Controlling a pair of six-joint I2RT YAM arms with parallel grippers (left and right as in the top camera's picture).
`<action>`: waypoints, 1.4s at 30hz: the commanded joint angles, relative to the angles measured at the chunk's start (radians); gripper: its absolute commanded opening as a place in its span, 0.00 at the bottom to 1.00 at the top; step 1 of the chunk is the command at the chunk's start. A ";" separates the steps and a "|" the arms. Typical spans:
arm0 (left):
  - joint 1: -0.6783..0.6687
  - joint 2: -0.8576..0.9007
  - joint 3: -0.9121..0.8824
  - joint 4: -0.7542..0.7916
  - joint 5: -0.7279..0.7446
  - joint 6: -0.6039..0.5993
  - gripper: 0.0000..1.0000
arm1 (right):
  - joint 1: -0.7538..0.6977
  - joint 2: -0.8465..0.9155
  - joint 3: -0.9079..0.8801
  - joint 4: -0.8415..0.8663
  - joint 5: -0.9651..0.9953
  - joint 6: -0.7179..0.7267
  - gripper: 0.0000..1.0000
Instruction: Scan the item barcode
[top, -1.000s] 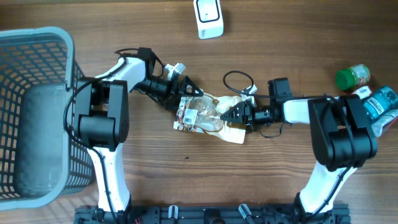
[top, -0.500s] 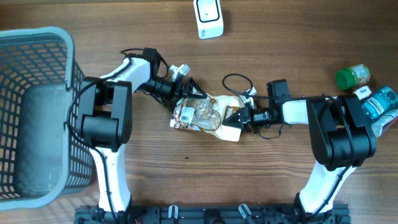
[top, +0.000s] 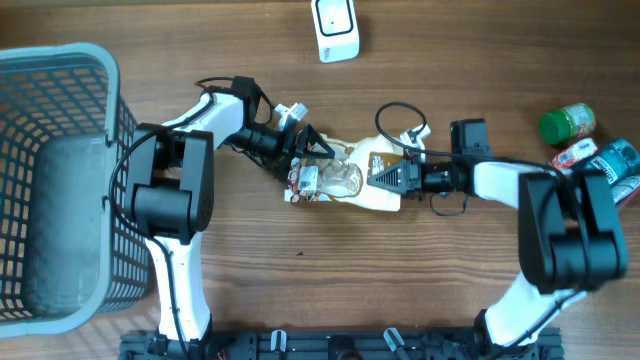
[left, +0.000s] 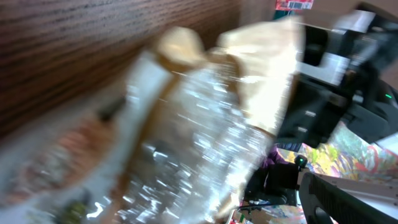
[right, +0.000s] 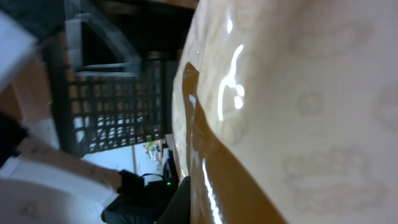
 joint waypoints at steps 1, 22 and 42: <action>0.024 0.015 -0.007 0.016 -0.041 -0.028 1.00 | 0.001 -0.101 -0.006 -0.012 -0.043 -0.027 0.05; -0.048 0.015 -0.008 0.131 0.174 -0.053 0.20 | 0.003 -0.113 -0.006 -0.117 0.146 -0.007 0.05; 0.060 0.015 -0.007 0.021 0.081 -0.053 0.04 | -0.045 -0.113 -0.006 -0.114 0.254 0.233 1.00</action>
